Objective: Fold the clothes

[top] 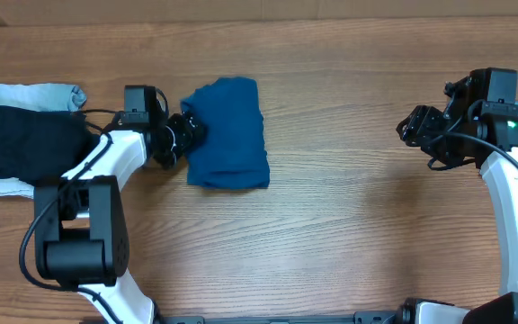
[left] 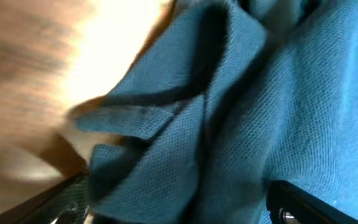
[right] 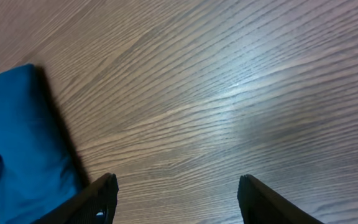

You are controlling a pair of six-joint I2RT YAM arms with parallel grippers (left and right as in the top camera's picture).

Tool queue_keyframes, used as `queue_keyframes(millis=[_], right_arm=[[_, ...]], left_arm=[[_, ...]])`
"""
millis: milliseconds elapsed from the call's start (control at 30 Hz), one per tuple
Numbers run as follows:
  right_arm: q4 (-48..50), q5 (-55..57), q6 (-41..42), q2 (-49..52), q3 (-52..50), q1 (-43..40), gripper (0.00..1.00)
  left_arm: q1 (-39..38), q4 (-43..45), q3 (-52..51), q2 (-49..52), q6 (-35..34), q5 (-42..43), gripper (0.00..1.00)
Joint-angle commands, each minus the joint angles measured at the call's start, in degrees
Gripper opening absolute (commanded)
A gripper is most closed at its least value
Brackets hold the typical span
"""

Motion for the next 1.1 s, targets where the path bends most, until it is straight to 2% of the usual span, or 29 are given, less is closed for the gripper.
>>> queue_keyframes(millis=[0, 67, 100, 133, 200, 267, 333, 400, 500, 667, 800, 900, 1000, 1067], right_arm=[[0.11, -0.2, -0.44, -0.17, 1.64, 0.0, 0.66], [0.13, -0.17, -0.44, -0.17, 1.64, 0.0, 0.66], [0.15, -0.17, -0.44, -0.17, 1.64, 0.0, 0.66], [0.22, -0.17, -0.44, -0.17, 1.64, 0.0, 0.66], [0.33, -0.17, -0.44, -0.17, 1.64, 0.0, 0.66], [0.31, -0.17, -0.42, -0.17, 1.64, 0.0, 0.66], [0.26, -0.2, -0.42, -0.17, 1.64, 0.0, 0.66], [0.04, -0.2, -0.42, -0.17, 1.64, 0.0, 0.66], [-0.24, -0.2, -0.42, -0.17, 1.64, 0.0, 0.66], [-0.26, -0.2, -0.42, -0.17, 1.64, 0.0, 0.66], [-0.35, -0.22, -0.42, -0.17, 1.64, 0.0, 0.66], [-0.35, -0.22, -0.42, -0.17, 1.64, 0.0, 0.66], [-0.35, -0.2, -0.42, -0.17, 1.64, 0.0, 0.66], [-0.35, -0.22, -0.42, -0.17, 1.64, 0.0, 0.66]], left_arm=[[-0.07, 3.61, -2.08, 7.58, -3.06, 5.44, 0.9], [-0.07, 4.92, -2.08, 7.58, -3.78, 7.45, 0.85], [-0.07, 5.03, -2.08, 7.58, -4.04, 7.56, 0.75], [-0.07, 4.83, -2.08, 7.58, -4.0, 7.56, 0.58], [-0.07, 5.16, -2.08, 7.58, -3.13, 8.17, 0.32], [-0.07, 5.44, -2.08, 7.58, 0.13, 8.39, 0.15], [0.26, 5.46, -1.86, 7.56, 2.73, 9.64, 0.04], [0.74, 5.35, -1.07, 6.95, 4.96, 12.26, 0.04], [1.7, 3.08, 0.33, -1.2, 6.86, 12.2, 0.04], [2.75, -3.26, 0.37, -18.23, 6.88, 6.71, 0.04], [3.72, -3.21, 0.37, -22.53, 4.87, 5.95, 0.04], [8.17, -3.21, 0.37, -25.33, 3.89, 5.09, 0.04], [15.98, -3.41, 0.37, -29.22, 3.02, 4.85, 0.04], [22.34, -2.58, 0.37, -31.19, 0.09, 3.89, 0.04]])
